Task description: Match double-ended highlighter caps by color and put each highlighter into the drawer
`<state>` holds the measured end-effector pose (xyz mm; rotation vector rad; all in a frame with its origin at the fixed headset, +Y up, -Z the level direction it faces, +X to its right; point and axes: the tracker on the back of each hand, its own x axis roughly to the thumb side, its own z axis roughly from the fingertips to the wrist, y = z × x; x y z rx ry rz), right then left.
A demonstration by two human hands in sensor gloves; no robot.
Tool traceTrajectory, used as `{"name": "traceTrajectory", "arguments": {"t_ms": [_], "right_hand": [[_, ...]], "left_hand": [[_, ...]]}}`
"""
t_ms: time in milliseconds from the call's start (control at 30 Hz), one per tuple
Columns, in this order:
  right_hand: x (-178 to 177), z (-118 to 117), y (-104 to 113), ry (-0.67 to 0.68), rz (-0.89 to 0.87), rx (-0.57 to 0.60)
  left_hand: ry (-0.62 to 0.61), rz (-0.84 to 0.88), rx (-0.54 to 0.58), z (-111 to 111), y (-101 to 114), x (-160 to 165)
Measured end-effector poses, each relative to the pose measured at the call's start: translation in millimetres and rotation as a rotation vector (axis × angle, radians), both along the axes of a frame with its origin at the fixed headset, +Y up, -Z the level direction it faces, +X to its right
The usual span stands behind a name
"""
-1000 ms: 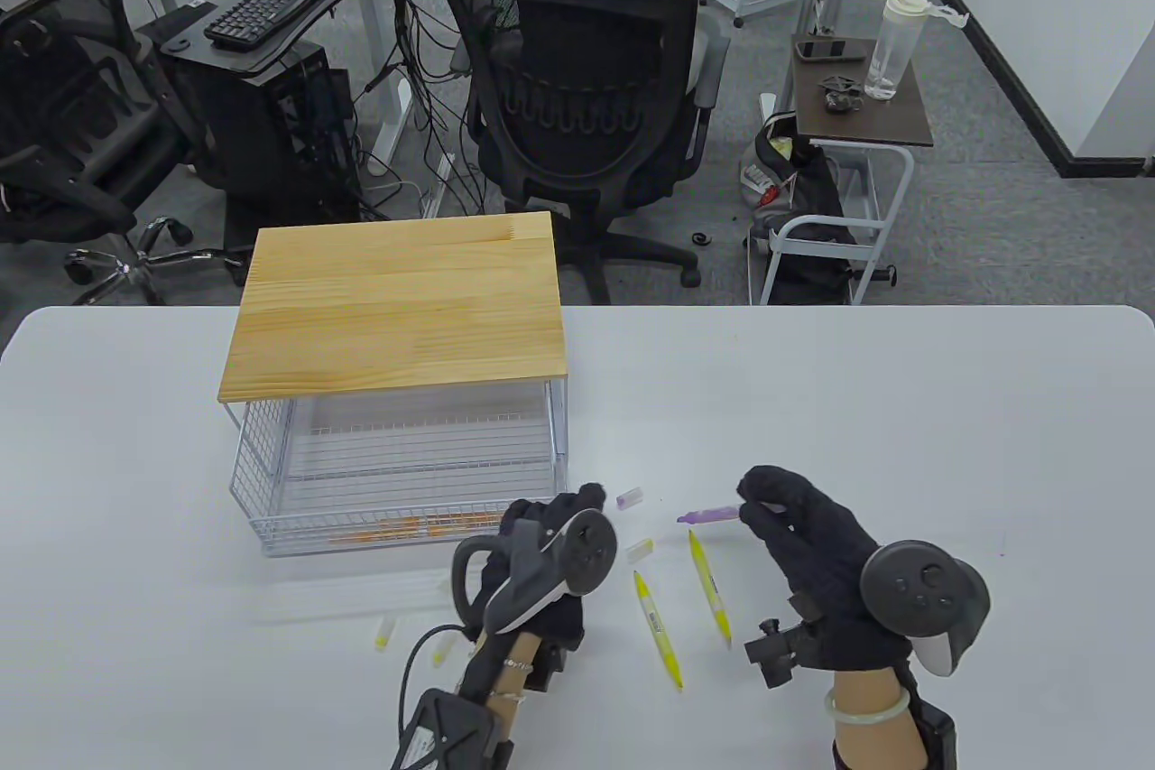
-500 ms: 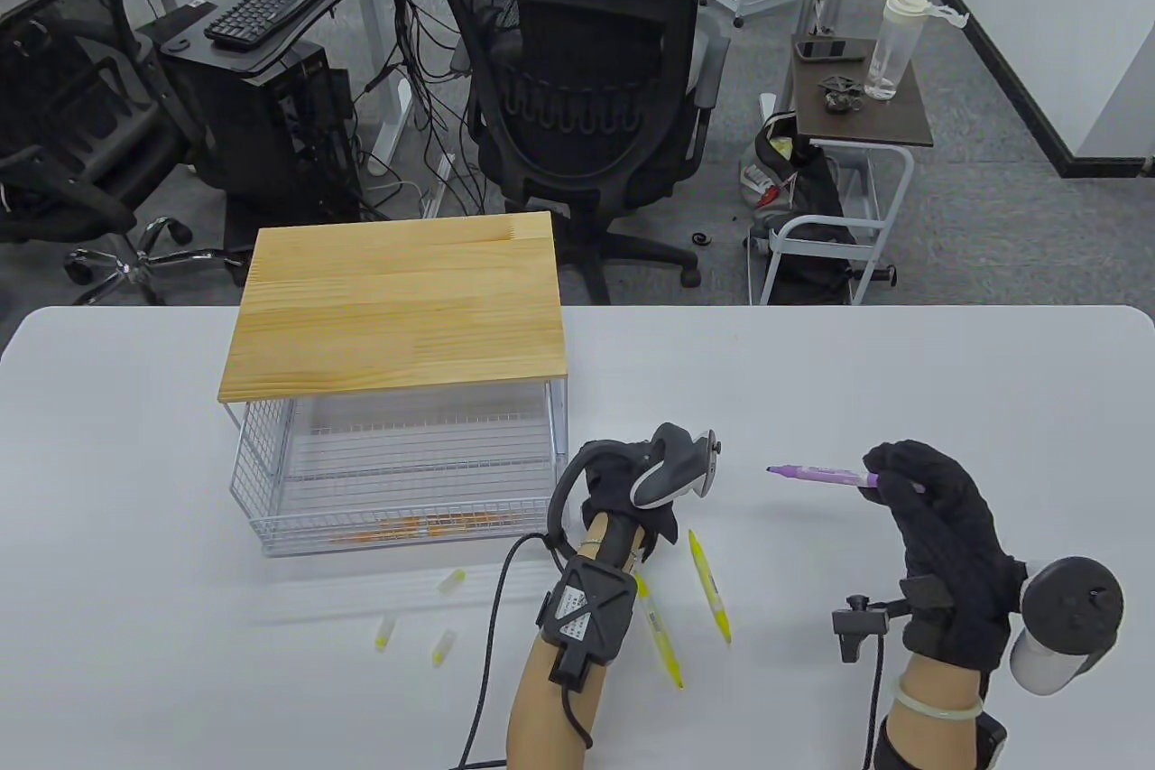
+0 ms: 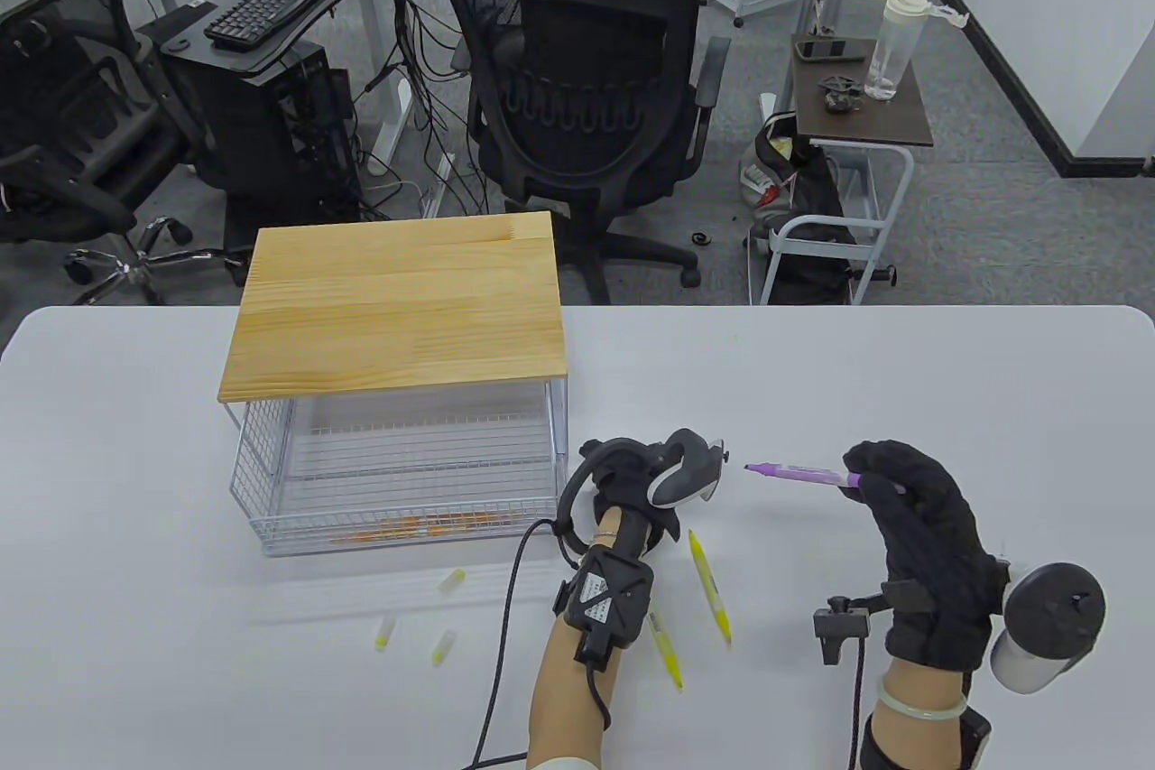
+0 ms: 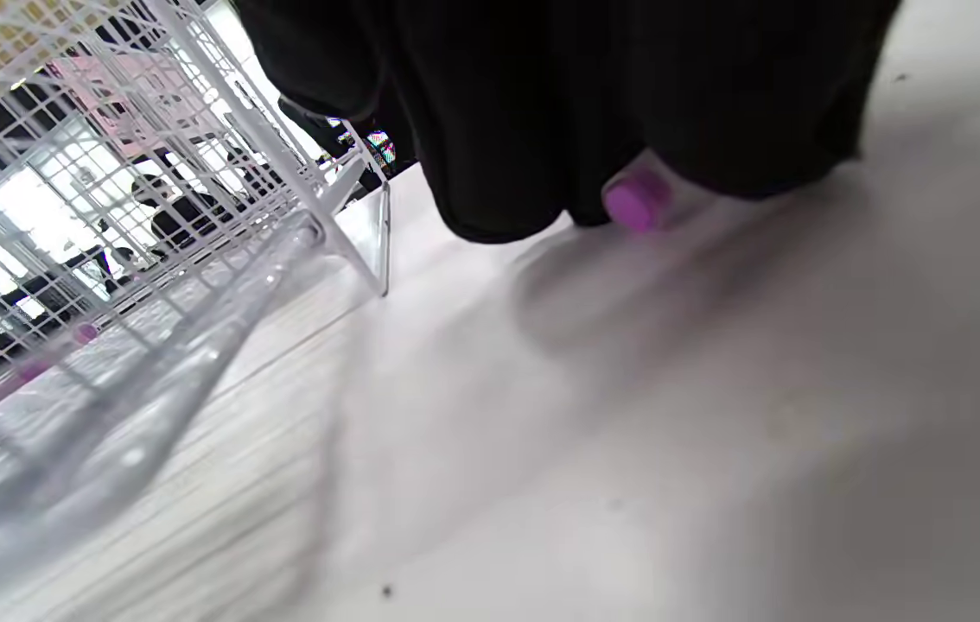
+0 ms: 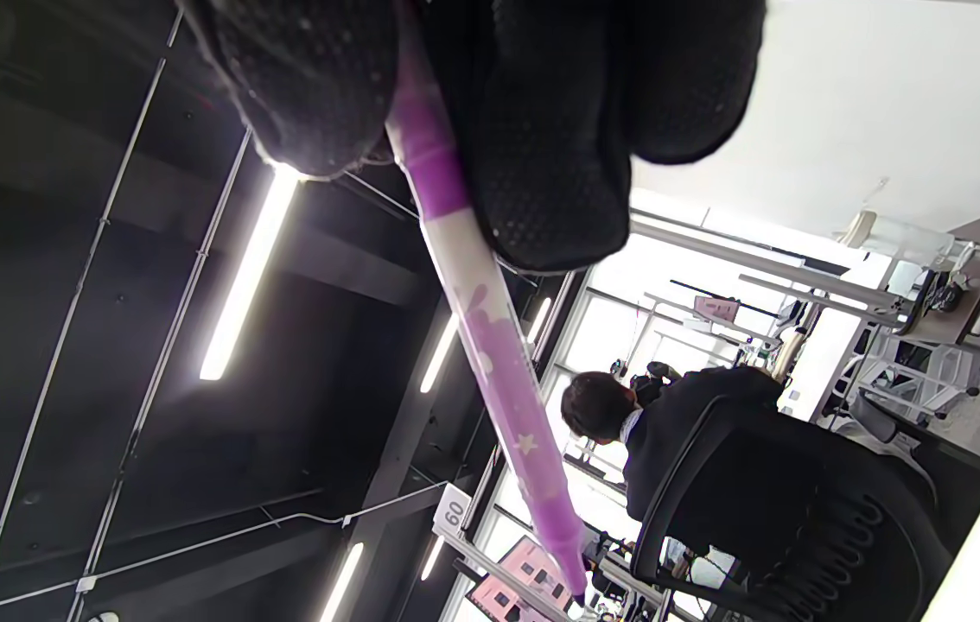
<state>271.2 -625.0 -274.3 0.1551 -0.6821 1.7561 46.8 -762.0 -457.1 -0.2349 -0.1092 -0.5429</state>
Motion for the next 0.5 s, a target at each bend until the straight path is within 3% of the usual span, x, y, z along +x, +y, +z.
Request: {"name": "traceTrajectory", "arguments": {"t_ms": [100, 167, 300, 400, 500], "right_hand": [[-3, -2, -1, 0.022, 0.006, 0.000], [-4, -3, -3, 0.069, -0.037, 0.014], [-7, -5, -4, 0.243, -0.217, 0.072], [-12, -5, -3, 0.258, -0.189, 0.068], [-21, -5, -3, 0.236, -0.115, 0.053]], "left_hand": [[0.028, 0.012, -0.104, 2, 2, 0], [-0.008, 0.105, -0.138, 10, 14, -2], [-0.167, 0.357, -0.037, 41, 59, -11], [-0.255, 0.491, 0.037, 70, 85, -27], [-0.240, 0.536, 0.110, 99, 98, -62]]}}
